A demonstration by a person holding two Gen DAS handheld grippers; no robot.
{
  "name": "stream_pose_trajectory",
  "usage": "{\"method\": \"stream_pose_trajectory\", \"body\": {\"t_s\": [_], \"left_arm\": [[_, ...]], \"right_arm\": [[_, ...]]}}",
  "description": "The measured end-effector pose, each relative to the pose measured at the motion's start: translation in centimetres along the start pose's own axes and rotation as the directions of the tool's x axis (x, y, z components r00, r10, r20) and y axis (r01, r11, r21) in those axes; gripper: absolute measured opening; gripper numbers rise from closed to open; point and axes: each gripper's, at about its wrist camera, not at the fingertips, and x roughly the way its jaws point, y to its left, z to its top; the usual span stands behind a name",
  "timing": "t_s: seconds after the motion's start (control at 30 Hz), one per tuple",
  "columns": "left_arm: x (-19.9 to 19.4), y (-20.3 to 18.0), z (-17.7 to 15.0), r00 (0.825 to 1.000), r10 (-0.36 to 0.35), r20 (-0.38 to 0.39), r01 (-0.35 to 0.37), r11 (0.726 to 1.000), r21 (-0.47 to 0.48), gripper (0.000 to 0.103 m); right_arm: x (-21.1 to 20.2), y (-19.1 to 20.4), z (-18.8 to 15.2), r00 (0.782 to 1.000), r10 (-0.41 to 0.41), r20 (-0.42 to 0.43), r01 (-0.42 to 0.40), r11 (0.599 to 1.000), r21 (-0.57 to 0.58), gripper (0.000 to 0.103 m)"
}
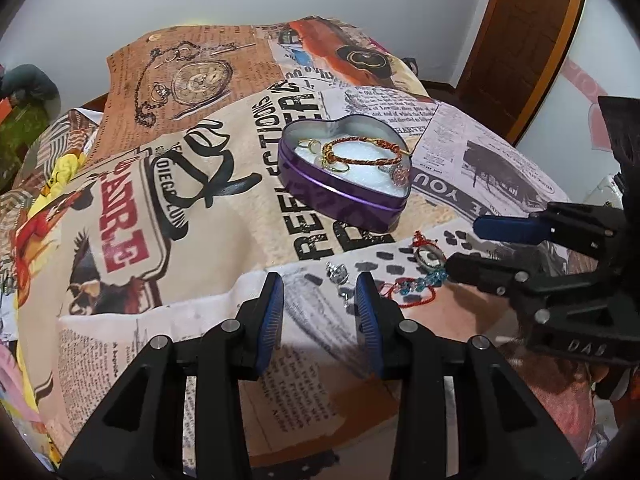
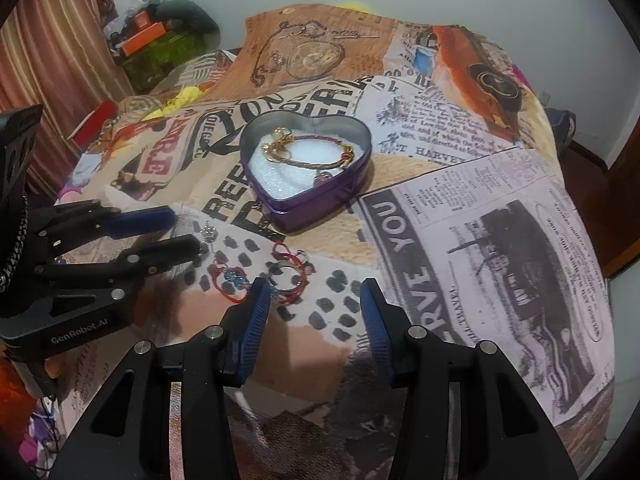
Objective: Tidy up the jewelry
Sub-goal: 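Lower the right gripper onto the red beaded bracelet and close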
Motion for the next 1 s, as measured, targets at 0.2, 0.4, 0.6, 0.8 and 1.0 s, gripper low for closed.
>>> {"method": "stream_pose_trajectory", "body": {"t_s": [0.2,0.4,0.6,0.8,1.0], "left_arm": [[0.7,-0.2,0.3,1.0,-0.014,0.002,0.014,1.0,0.0,0.02],[1.0,-0.5,0.2,1.0,-0.021,0.012,0.021,1.0,0.004,0.011],[-0.2,-0.6,-0.4,0.999,-0.023,0.034,0.023,1.0,0.007,0.011],[-1.6,-0.5,-1.2,0.998,-0.029,0.057,0.03,1.0,-0.008,0.011],[-2.5,-0.7,-1.5,0.997,-0.028,0.072,0.029,1.0,-0.012,0.011]], "right_arm": [[0.6,0.5,0.1,1.0,0.004,0.008,-0.003,1.0,-0.009,0.043],[0.8,1.1,0.4,1.0,0.006,0.01,-0.006,0.999,-0.042,0.031],[1.2,1.7,0.6,1.0,0.018,0.003,-0.018,0.998,-0.06,0.024],[1.7,2.0,0.6,1.0,0.029,-0.008,-0.029,0.997,-0.076,0.021],[1.9,2.2,0.6,0.999,0.04,-0.012,-0.04,0.996,-0.083,0.008]]}}
